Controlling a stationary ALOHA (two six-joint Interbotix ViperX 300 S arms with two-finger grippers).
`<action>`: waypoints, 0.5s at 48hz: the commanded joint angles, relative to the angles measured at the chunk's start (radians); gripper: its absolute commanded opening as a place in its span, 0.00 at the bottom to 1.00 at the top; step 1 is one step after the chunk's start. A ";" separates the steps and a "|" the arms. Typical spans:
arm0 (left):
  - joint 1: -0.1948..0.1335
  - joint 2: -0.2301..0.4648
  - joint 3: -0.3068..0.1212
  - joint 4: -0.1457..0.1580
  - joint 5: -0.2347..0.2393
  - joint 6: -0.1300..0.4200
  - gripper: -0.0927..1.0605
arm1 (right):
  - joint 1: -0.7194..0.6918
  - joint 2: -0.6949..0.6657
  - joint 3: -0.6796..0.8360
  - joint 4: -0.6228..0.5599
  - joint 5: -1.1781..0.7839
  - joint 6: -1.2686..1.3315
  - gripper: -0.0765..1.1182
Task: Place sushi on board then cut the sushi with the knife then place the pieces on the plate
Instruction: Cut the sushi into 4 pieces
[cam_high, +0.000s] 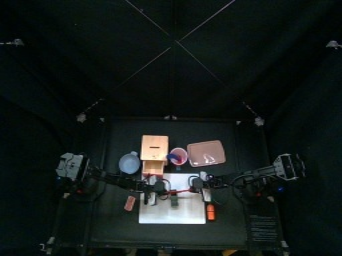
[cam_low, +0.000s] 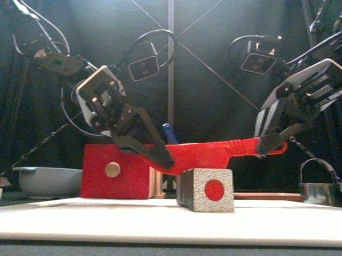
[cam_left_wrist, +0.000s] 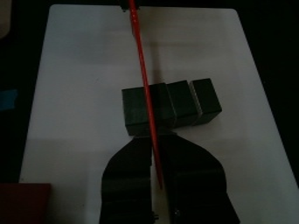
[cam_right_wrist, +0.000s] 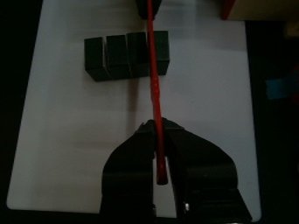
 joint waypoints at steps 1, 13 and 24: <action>-0.023 -0.002 -0.009 0.003 0.006 0.002 0.40 | -0.018 -0.002 -0.011 0.000 -0.003 -0.002 0.42; -0.023 0.018 -0.008 0.005 0.008 0.002 0.40 | -0.015 0.091 -0.028 0.003 -0.008 -0.002 0.42; -0.014 0.031 -0.009 0.003 0.031 0.002 0.40 | -0.018 0.140 -0.049 -0.002 -0.008 -0.003 0.42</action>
